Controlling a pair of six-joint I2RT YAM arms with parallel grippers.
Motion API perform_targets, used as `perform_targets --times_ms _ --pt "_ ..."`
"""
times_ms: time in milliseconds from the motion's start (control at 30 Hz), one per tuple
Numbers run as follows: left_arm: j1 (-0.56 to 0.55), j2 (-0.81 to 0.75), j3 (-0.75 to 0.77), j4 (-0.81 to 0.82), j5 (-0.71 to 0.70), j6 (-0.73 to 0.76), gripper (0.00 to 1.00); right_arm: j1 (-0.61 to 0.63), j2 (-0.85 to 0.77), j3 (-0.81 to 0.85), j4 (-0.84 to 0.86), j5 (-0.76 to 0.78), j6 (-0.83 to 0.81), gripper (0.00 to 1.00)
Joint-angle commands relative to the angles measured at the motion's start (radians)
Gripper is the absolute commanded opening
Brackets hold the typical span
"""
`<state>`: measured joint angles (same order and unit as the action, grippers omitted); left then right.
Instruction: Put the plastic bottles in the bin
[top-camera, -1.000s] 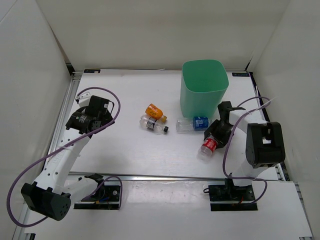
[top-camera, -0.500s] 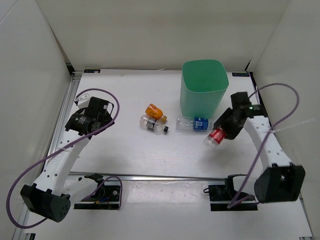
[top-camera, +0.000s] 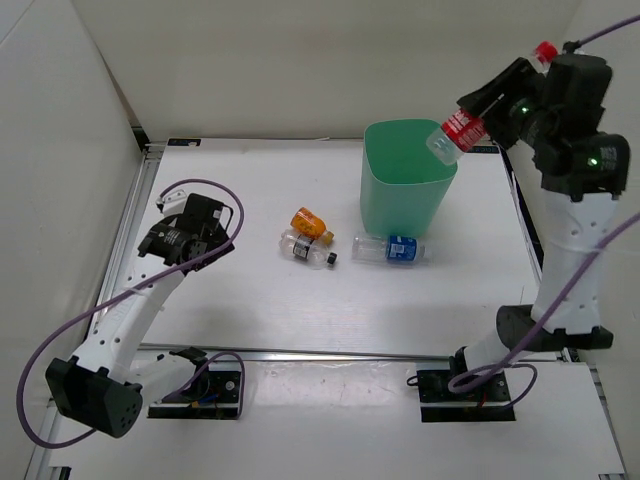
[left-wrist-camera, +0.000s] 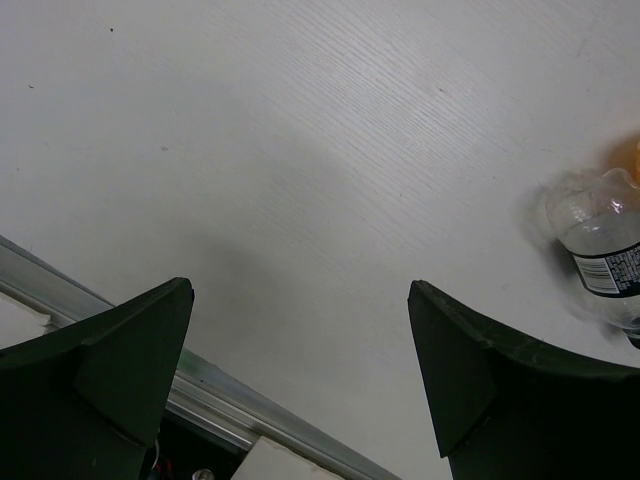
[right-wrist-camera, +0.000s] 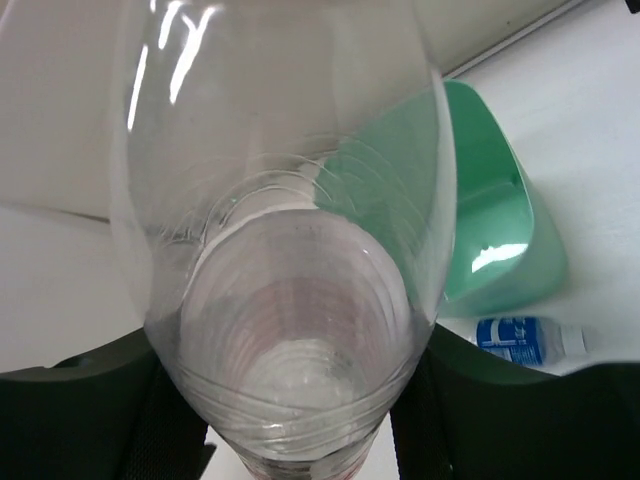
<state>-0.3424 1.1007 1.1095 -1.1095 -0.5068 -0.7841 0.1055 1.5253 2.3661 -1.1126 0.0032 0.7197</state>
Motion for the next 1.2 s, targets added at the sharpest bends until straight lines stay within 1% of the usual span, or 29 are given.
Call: perform_targets --times_ms 0,33,67,100,133,167,233,333,367,400,467,500,533,600,633,767,833,867,900,933,967,1000,1033,1067,1100,1133,1167 --pt "-0.014 0.008 0.056 0.013 0.014 -0.006 1.0 -0.006 0.093 -0.11 0.103 -0.019 -0.025 0.47" --pt "-0.014 0.008 0.056 0.013 0.014 -0.006 1.0 -0.006 0.093 -0.137 0.144 -0.019 -0.025 0.47" --pt "-0.014 0.017 0.067 0.004 0.014 0.003 1.0 0.008 0.128 -0.148 0.205 -0.019 -0.025 0.47" --pt "-0.023 0.018 0.067 0.004 0.014 0.003 1.0 0.008 0.153 -0.148 0.23 -0.019 -0.035 0.47" --pt "-0.023 0.018 0.067 0.004 0.014 0.003 1.0 0.022 0.182 -0.09 0.244 -0.037 -0.049 0.47" --pt "-0.023 0.018 0.058 0.004 0.014 0.003 1.0 0.034 0.249 -0.046 0.244 -0.037 -0.071 0.47" --pt "-0.023 0.018 0.049 -0.009 0.014 0.003 1.0 0.034 0.332 0.062 0.244 -0.037 -0.091 0.48" --pt "-0.023 0.008 0.038 -0.018 0.014 0.003 1.0 0.034 0.366 0.062 0.309 -0.049 -0.091 0.56" --pt "-0.023 0.008 0.029 -0.018 0.014 -0.007 1.0 0.034 0.366 0.05 0.322 -0.049 -0.103 0.6" --pt "-0.023 0.008 0.02 -0.018 0.014 -0.007 1.0 0.034 0.366 0.027 0.332 -0.058 -0.114 0.66" --pt "-0.023 0.022 0.019 -0.018 0.024 -0.007 1.0 0.034 0.375 0.007 0.332 -0.071 -0.123 0.72" --pt "-0.023 0.031 0.029 -0.018 0.024 -0.007 1.0 0.034 0.375 -0.005 0.332 -0.071 -0.123 0.77" --pt "-0.023 0.031 0.029 -0.027 0.024 -0.02 1.0 0.034 0.375 -0.03 0.332 -0.071 -0.147 0.86" --pt "-0.023 0.042 0.02 -0.027 0.033 -0.032 1.0 0.034 0.351 -0.053 0.332 -0.071 -0.166 0.99" --pt "-0.023 0.042 0.019 -0.018 0.033 -0.032 1.0 0.034 0.351 -0.053 0.332 -0.071 -0.178 1.0" --pt "-0.023 0.042 0.01 0.002 0.044 -0.032 1.0 0.007 0.293 -0.063 0.313 -0.081 -0.212 1.0" --pt "-0.023 0.042 0.01 0.011 0.044 -0.032 1.0 -0.019 0.234 -0.093 0.295 -0.02 -0.2 1.0" --pt "-0.023 0.042 0.01 0.011 0.044 -0.032 1.0 -0.02 0.208 -0.119 0.266 0.027 -0.175 1.0" --pt "-0.023 0.053 0.01 0.011 0.044 -0.032 1.0 -0.044 0.146 -0.202 0.246 0.071 -0.136 1.0" --pt "-0.023 0.053 0.01 0.011 0.044 -0.043 1.0 -0.065 0.109 -0.261 0.235 0.092 -0.046 1.0" --pt "-0.023 0.053 0.01 0.02 0.044 -0.043 1.0 -0.093 0.069 -0.328 0.221 0.063 0.007 1.0" --pt "-0.023 0.053 0.01 0.02 0.044 -0.055 1.0 -0.159 -0.015 -0.405 0.221 0.029 0.061 1.0" --pt "-0.023 0.065 0.01 0.02 0.044 -0.055 1.0 -0.199 -0.054 -0.561 0.221 -0.02 0.107 1.0" --pt "-0.023 0.065 0.01 0.02 0.053 -0.055 1.0 -0.239 -0.088 -0.63 0.221 -0.07 0.188 1.0" --pt "-0.023 0.065 0.01 0.02 0.053 -0.055 1.0 -0.312 -0.137 -0.692 0.221 -0.121 0.22 1.0" --pt "-0.033 0.074 0.01 0.02 0.053 -0.064 1.0 -0.344 -0.154 -0.749 0.209 -0.206 0.248 1.0" --pt "-0.033 0.074 0.01 0.02 0.053 -0.064 1.0 -0.368 -0.166 -0.801 0.2 -0.245 0.271 1.0"
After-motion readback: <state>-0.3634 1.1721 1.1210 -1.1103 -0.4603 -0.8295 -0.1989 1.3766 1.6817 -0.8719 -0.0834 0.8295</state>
